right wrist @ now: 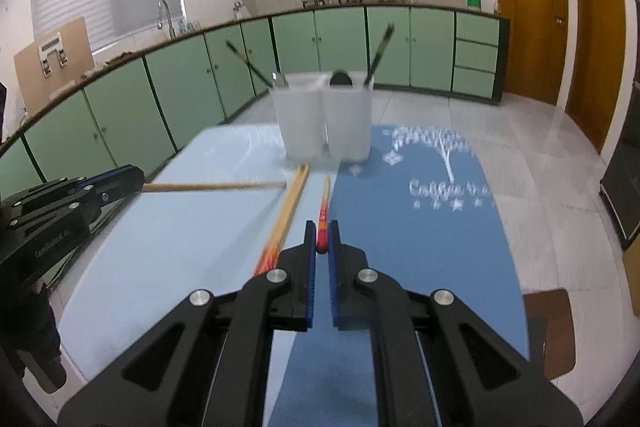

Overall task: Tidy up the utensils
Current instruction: 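Grasp a wooden chopstick with the left gripper while the right lifts the red one, then carry both held chopsticks up to the white holder and lower them in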

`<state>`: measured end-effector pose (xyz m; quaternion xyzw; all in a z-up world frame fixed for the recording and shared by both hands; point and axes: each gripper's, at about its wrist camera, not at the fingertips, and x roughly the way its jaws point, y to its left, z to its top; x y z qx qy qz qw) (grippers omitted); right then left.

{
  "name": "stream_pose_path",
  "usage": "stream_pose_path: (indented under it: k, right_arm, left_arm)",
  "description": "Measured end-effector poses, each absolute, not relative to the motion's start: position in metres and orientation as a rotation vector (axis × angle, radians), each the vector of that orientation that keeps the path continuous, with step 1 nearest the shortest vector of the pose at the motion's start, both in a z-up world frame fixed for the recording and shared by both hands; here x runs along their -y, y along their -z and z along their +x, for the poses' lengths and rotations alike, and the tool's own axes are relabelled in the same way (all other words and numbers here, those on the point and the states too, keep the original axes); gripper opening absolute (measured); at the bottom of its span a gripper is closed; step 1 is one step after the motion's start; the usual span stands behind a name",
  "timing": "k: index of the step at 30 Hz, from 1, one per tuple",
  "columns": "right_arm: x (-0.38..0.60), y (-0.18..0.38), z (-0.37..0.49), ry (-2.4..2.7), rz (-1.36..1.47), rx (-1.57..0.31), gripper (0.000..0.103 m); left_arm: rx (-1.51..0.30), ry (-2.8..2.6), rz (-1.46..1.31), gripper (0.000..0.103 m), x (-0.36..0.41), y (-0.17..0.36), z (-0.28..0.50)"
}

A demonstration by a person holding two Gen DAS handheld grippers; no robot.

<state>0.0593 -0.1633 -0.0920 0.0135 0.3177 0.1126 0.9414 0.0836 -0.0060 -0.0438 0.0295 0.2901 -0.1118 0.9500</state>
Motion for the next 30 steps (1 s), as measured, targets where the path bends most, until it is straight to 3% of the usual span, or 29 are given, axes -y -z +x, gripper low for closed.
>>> stream_pose_path:
  k: [30]
  right_arm:
    - [0.171, -0.086, 0.141, -0.395, 0.038, -0.494, 0.005]
  left_arm:
    - [-0.375, 0.339, 0.057, 0.006, 0.020, -0.067, 0.137]
